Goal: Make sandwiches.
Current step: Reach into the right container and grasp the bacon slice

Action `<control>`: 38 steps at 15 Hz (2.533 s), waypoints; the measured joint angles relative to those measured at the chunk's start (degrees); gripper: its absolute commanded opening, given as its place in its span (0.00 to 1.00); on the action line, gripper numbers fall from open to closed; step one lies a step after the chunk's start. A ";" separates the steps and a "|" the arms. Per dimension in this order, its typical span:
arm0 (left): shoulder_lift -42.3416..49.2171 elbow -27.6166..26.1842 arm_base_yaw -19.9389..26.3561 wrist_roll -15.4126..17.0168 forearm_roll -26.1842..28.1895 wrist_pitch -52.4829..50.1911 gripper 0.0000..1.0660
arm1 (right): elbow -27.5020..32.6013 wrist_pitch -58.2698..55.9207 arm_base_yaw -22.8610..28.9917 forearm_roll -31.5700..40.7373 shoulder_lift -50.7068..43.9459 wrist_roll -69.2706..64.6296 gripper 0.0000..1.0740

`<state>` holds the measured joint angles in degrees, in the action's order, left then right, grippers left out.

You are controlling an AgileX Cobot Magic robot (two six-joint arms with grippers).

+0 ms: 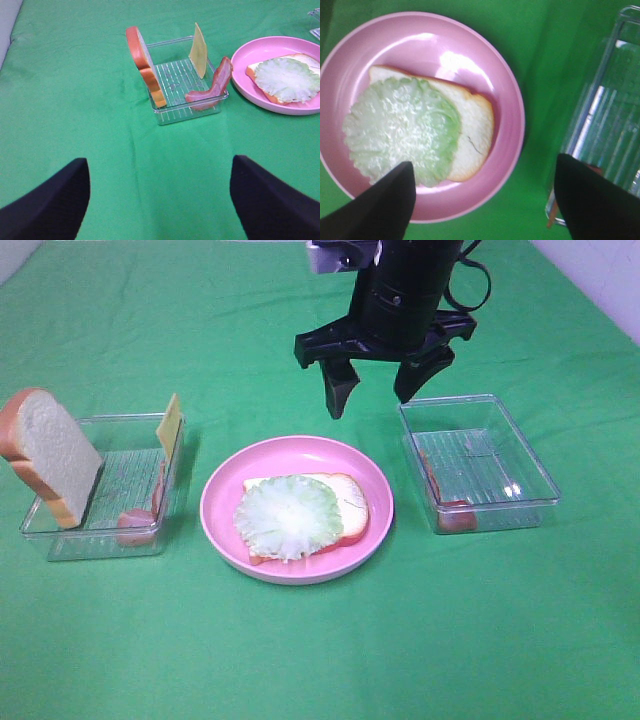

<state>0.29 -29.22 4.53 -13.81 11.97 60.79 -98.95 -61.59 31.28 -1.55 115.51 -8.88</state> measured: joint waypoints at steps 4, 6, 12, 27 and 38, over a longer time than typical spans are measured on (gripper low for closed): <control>0.00 0.00 0.00 0.00 0.00 0.00 0.70 | 0.86 -7.68 0.00 -5.10 -0.74 -3.32 0.68; 0.00 0.00 0.00 0.00 0.00 0.00 0.70 | 2.98 -7.85 0.00 -5.39 -0.74 -4.07 0.68; 0.00 0.00 0.00 0.00 0.00 0.00 0.70 | 7.39 -6.47 0.00 -4.87 -0.74 -3.90 0.66; 0.00 0.00 0.00 0.00 0.00 0.00 0.70 | 7.68 -1.55 -3.95 -2.52 5.10 -0.86 0.44; 0.00 0.00 0.00 0.00 0.00 0.00 0.70 | 7.68 -1.55 -3.95 -3.38 5.10 -0.86 0.00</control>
<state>0.29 -29.22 4.53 -13.81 11.97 60.79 -91.27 -63.14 27.33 -4.93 120.61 -9.74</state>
